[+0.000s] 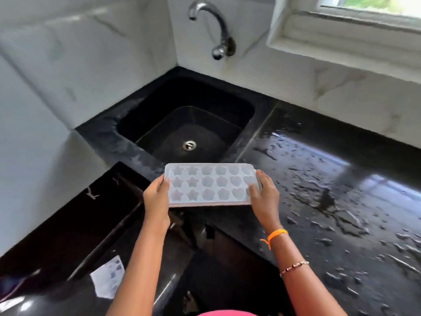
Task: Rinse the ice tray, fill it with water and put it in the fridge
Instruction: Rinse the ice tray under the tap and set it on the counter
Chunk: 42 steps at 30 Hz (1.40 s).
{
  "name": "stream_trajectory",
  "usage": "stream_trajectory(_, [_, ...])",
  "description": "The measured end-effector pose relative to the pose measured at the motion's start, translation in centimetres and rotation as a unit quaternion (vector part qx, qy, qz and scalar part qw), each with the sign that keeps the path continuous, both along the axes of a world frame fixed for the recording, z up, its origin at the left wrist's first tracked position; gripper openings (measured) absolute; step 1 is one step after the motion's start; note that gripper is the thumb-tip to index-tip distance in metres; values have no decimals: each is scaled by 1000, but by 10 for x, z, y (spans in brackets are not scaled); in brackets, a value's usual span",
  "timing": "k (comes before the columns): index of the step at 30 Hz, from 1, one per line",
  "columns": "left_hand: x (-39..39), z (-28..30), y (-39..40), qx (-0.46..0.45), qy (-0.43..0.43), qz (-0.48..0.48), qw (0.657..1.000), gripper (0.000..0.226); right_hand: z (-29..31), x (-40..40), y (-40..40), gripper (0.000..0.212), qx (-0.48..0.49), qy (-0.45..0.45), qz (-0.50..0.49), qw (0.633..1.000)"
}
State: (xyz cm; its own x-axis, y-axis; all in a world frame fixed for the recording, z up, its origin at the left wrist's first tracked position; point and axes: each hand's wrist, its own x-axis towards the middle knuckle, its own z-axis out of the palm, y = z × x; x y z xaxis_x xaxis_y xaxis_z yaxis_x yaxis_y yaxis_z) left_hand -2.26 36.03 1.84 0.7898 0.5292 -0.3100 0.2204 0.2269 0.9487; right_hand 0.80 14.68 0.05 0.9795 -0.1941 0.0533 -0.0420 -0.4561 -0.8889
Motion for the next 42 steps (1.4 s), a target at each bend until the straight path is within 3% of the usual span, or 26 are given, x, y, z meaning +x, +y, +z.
stream_trajectory(9, [24,2,113,-79,6,-47,996,33,6,29,118,32,63,36,-4,997])
stream_trajectory(16, [88,-11,149,-128,20,-94,987,31,-14,89,152,24,87,52,-57,993])
stream_trajectory(24, [183,-13,179,-116,31,-91,989,34,-25,172,176,38,96,74,-53,991])
stream_trajectory(29, [229,-12,187,-140,32,-98,985,35,-17,211,181,42,41,77,-48,995])
stream_trajectory(36, [289,0,184,-151,9,-167,974,25,27,297,187,26,-137,-16,-27,990])
stream_trajectory(42, [352,11,192,-154,9,-245,957,28,75,398,205,42,-190,-111,-57,974])
